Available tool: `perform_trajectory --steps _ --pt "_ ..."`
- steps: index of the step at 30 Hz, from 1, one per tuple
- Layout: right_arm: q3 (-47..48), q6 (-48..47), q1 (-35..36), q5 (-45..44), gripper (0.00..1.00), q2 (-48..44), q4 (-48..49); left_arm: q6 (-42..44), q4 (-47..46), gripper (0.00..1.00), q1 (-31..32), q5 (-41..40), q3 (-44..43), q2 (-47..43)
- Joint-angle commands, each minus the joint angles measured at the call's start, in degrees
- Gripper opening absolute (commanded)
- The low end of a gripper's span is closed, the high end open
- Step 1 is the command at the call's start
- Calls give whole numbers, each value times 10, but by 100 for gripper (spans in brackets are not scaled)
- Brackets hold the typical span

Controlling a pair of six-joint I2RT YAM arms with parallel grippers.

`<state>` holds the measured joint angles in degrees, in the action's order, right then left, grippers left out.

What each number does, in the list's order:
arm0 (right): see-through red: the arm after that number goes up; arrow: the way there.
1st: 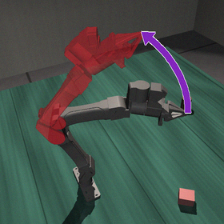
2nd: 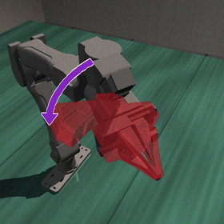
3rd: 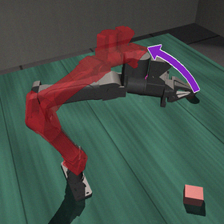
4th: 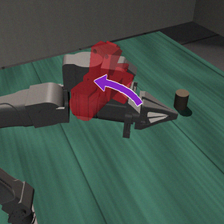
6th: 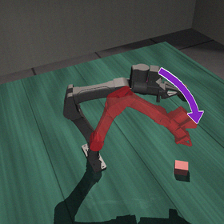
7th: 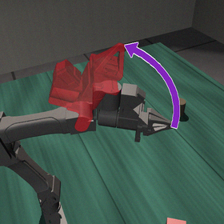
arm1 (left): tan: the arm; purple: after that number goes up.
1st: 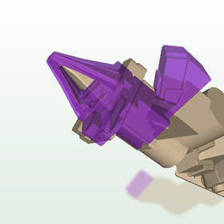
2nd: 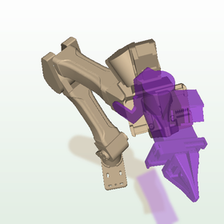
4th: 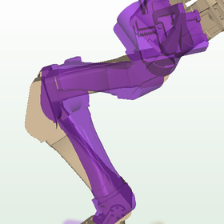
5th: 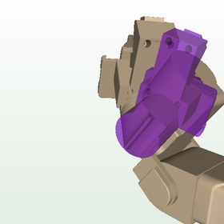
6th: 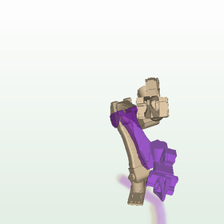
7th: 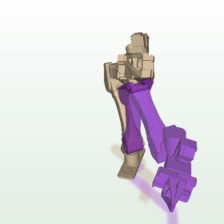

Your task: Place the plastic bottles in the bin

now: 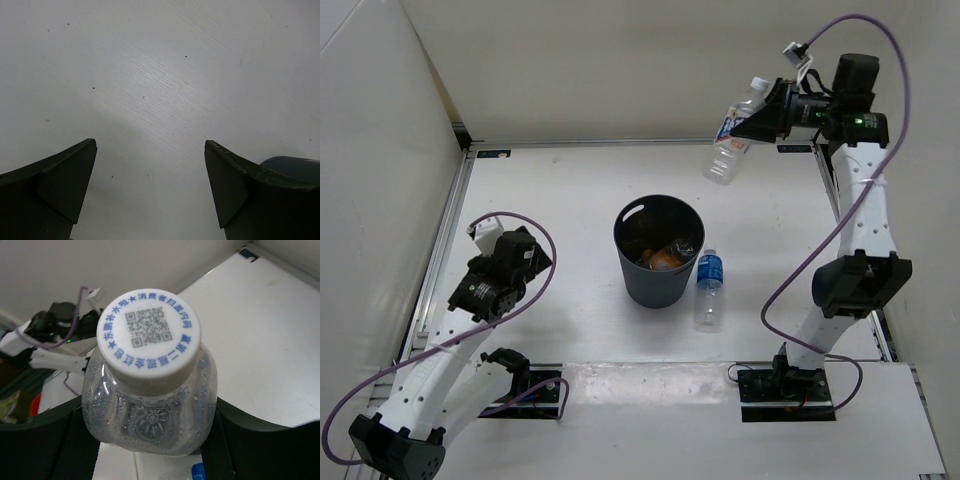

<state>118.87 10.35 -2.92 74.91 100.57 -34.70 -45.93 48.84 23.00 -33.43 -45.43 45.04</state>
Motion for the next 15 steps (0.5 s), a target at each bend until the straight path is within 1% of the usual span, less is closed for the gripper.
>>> perform_trajectory --steps 1,2,4,5,9,10,11,12,15 --pt "-2 26 14 167 0 -2 75 -1 -6 99 -4 11 -4 4" --pt "-4 25 28 184 0 -2 91 0 -7 99 -3 13 -4 4" --pt "-10 45 27 196 2 -3 109 5 -6 99 -4 12 -4 5" --pt "-14 54 48 200 4 -5 144 7 -4 99 -3 13 -4 6" --pt "-28 101 79 197 5 -13 211 11 4 99 -4 13 -3 3" --pt "-35 126 90 189 5 -19 264 14 6 99 -5 14 -3 -1" --pt "-51 142 93 177 3 -20 274 15 9 99 -5 14 -2 -1" --pt "-55 145 98 129 2 -22 276 18 16 99 -4 14 -3 -2" --pt "-62 126 113 91 2 -20 255 30 37 99 -7 14 -7 -9"
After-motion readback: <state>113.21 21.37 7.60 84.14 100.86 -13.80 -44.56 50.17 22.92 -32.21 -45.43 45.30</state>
